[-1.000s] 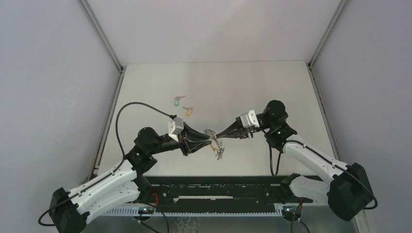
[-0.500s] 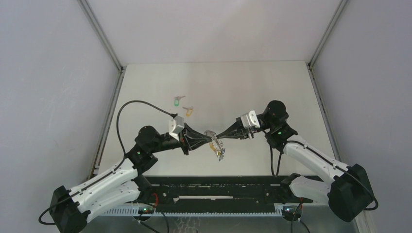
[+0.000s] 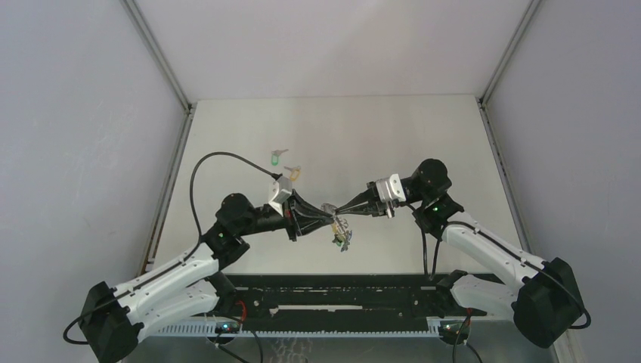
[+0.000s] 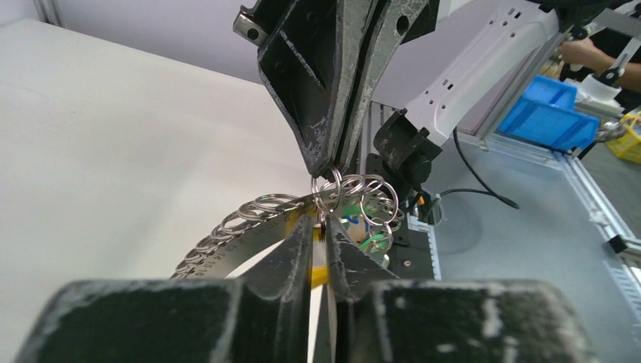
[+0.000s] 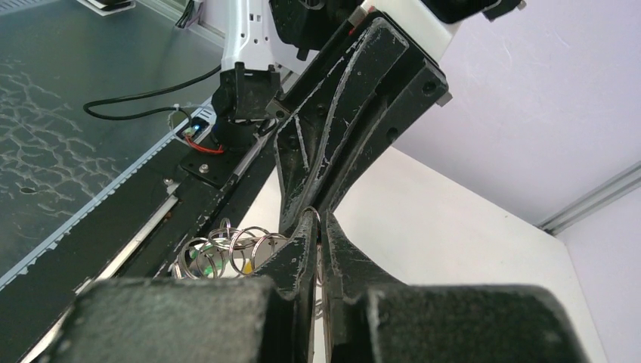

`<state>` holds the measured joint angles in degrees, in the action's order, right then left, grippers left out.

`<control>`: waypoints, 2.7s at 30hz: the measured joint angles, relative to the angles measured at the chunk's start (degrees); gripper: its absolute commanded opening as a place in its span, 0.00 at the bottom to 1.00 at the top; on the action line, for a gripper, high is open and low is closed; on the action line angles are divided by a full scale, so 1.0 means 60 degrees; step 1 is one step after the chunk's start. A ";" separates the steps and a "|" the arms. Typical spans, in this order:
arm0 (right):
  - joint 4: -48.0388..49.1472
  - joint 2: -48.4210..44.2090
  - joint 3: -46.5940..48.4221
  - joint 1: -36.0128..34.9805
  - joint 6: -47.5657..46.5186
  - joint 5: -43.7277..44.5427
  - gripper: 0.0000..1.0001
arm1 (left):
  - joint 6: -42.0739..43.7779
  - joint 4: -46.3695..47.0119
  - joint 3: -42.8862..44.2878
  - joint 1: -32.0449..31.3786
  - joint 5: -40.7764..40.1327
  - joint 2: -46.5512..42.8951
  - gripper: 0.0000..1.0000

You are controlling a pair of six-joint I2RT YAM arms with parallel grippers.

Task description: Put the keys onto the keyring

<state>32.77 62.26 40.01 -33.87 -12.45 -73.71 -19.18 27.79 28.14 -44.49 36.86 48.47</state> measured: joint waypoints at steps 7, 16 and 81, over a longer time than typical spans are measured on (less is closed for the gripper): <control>0.0146 0.0007 0.0000 -0.0058 0.0015 0.0160 0.00 | -0.0033 -0.0353 0.0000 0.0000 -0.0219 -0.0379 0.43; 0.0138 0.0164 0.0000 -0.0058 0.0219 0.0397 0.00 | 0.0113 -0.1388 0.0189 -0.0004 -0.1228 -0.1388 0.50; -0.0998 0.0623 0.0295 -0.0033 0.0521 0.1016 0.15 | 0.1198 -0.3996 0.1887 -0.0568 -0.2204 0.0102 0.00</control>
<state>26.79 66.00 41.78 -34.06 -9.32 -67.61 -11.99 3.81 39.46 -47.90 23.64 49.08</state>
